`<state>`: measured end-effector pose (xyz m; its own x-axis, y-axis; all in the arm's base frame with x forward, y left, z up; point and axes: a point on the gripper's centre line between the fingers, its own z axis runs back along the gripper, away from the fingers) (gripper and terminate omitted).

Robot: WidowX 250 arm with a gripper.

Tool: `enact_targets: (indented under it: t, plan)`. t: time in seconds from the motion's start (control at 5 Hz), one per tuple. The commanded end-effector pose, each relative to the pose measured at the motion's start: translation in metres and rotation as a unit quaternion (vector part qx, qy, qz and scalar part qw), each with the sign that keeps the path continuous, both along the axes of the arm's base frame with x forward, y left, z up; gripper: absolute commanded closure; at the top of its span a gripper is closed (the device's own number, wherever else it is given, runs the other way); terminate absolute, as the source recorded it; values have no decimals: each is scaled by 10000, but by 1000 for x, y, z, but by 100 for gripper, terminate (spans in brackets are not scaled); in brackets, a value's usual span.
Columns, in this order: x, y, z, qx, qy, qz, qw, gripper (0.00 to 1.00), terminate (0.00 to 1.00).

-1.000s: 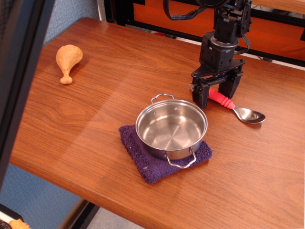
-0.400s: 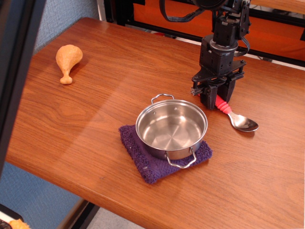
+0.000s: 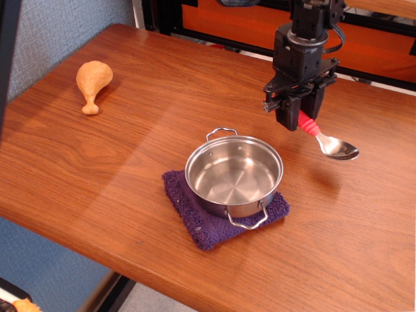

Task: Move the spatula from the back to the side of the vessel

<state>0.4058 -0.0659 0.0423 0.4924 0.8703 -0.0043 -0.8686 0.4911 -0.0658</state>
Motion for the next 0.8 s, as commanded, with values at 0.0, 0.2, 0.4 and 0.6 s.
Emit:
enact_targets:
  t: [0.0,0.2,0.4,0.6]
  plan:
    - [-4,54,78,-395,-326,351,9981,100,0]
    - [-17,77,80,-485,508,-289,9971,100,0]
    - [-45,104,83,-600,930,-431,9929,100,0]
    - [-84,139,76,-738,1286,-463,9879,100,0]
